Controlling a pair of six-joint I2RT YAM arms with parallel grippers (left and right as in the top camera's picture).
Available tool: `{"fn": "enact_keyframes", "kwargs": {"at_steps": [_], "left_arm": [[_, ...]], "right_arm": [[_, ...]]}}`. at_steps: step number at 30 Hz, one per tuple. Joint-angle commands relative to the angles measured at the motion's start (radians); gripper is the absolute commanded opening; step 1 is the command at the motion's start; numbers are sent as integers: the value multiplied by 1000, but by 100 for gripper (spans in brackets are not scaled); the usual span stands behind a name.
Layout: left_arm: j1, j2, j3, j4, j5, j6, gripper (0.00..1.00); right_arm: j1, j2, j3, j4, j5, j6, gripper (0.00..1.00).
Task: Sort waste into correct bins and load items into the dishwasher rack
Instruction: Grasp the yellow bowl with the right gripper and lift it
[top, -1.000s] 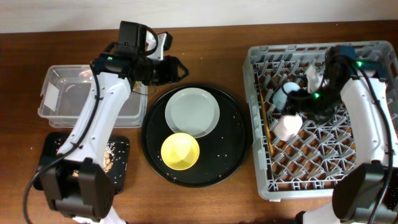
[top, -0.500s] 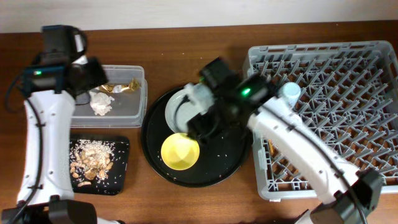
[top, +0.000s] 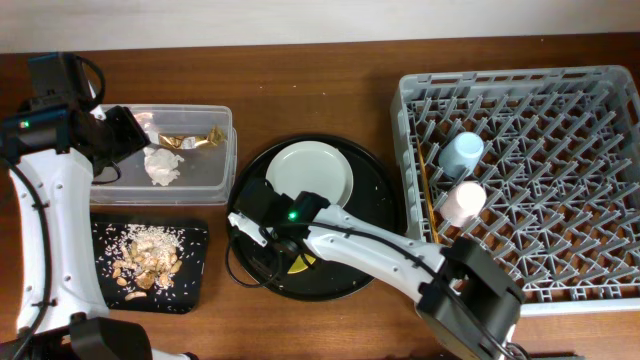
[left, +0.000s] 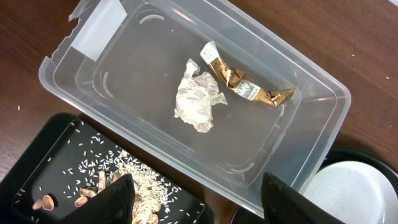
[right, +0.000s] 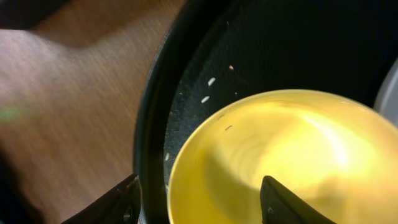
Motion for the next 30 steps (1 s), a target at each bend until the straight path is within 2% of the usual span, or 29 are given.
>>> {"fn": "enact_keyframes", "kwargs": {"at_steps": [1,4,5,9,17,19,22,23,24,30], "left_arm": [[3,-4,6,-3,-6,-7,65],[3,-4,6,-3,-6,-7,66],[3,-4,6,-3,-6,-7,66],[3,-4,6,-3,-6,-7,70],[3,-4,6,-4,-6,-7,70],[3,-4,6,-4,-6,-7,71],[3,-4,6,-9,-7,-7,86],[3,-4,6,-13,-7,-7,87],[3,-4,6,-15,-7,-7,99],[3,-4,6,-22,-7,-7,99]], "right_arm": [[6,24,-8,-4,9,6,49],[16,24,-12,-11,6,6,46],[23,24,-16,-11,6,6,42],[45,24,-67,15,10,6,41],[43,18,-42,6,10,6,4],[43,-2,14,-50,10,6,4],[22,-65,126,-154,10,6,4],[1,-95,174,-199,10,6,4],[-14,-113,201,-222,10,6,4],[-255,-262,356,-305,-35,6,4]]}}
